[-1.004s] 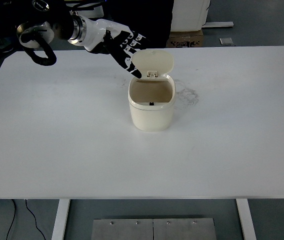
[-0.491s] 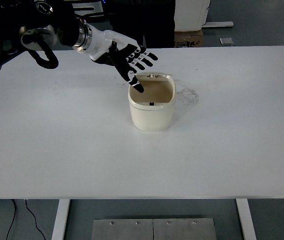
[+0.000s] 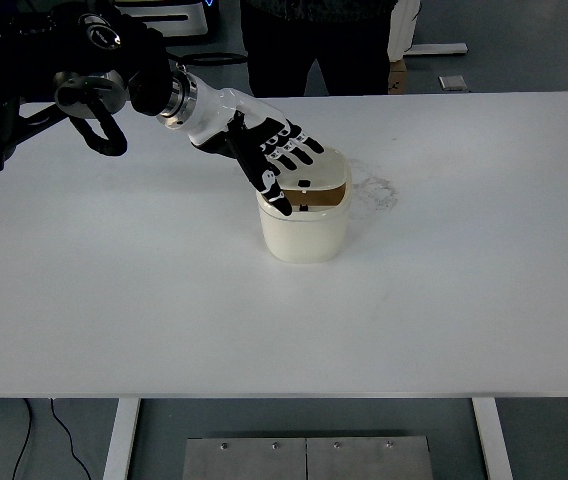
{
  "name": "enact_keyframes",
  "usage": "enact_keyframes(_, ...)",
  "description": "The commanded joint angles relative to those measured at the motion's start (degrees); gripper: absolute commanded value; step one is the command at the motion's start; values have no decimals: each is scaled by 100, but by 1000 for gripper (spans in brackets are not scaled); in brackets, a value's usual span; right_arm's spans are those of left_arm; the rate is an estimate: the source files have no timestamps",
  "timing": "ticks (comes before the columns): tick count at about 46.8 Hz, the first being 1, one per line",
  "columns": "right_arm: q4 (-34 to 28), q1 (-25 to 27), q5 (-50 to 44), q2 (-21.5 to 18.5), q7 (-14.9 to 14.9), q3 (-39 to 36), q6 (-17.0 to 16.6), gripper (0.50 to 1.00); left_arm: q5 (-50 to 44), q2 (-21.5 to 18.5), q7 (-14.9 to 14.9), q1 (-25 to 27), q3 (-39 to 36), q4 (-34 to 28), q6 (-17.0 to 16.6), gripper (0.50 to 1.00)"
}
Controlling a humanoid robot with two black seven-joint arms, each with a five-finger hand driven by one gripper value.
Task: Close trash bin
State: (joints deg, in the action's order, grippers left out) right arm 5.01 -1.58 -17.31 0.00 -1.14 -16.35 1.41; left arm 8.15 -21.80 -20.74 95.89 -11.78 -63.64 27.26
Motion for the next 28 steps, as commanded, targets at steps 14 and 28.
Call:
enact_keyframes(14, 0, 0, 0, 0, -1, 0, 0, 991, 3, 62, -62, -167, -8, 0, 16, 1000)
enact_keyframes(28, 0, 0, 0, 0, -1, 0, 0, 989, 3, 70, -62, -229, -8, 0, 16, 1000)
